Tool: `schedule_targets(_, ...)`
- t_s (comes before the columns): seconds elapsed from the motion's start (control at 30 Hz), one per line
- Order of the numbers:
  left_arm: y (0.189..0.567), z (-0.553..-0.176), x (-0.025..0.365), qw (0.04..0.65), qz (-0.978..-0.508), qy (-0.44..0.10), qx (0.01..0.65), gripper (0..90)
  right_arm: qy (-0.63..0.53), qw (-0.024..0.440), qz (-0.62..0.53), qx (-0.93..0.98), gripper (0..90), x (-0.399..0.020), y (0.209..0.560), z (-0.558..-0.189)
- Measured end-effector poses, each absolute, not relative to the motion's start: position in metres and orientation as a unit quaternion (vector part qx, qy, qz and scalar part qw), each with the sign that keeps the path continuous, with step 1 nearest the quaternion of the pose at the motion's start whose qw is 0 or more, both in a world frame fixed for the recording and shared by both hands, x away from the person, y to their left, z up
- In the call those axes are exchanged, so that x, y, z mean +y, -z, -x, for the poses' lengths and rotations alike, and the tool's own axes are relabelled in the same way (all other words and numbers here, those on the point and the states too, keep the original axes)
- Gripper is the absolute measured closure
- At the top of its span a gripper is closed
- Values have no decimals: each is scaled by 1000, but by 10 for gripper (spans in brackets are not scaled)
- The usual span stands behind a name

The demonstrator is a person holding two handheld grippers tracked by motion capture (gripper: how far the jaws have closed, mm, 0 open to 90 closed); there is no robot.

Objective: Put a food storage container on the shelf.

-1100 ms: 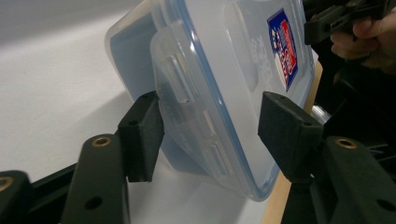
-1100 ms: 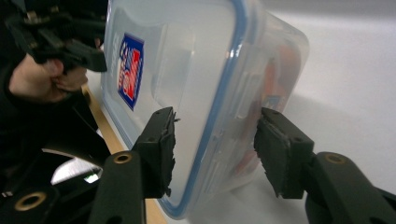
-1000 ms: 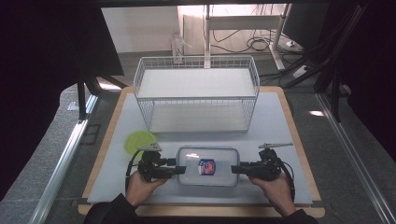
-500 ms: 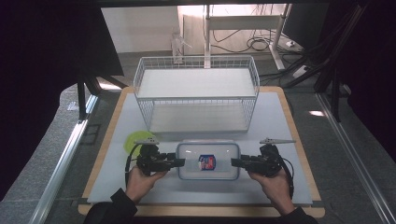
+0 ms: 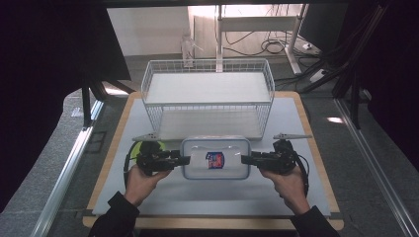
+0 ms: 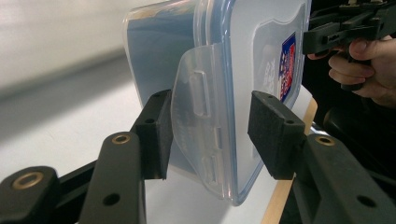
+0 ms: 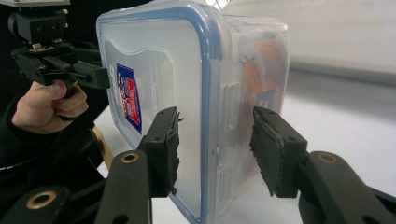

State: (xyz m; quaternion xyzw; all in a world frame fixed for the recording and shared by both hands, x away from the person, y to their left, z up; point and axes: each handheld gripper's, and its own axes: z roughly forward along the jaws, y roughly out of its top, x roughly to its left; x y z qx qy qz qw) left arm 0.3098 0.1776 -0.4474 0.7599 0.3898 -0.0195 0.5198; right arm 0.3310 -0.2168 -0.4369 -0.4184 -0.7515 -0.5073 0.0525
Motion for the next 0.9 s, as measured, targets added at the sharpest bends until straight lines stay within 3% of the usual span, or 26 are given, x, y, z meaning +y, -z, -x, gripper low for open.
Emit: schedule_targets(0.9, 373, -342, 193, 542, -745, -10, 389, 513, 539, 21, 394, -744, 529, -200, 360, -372)
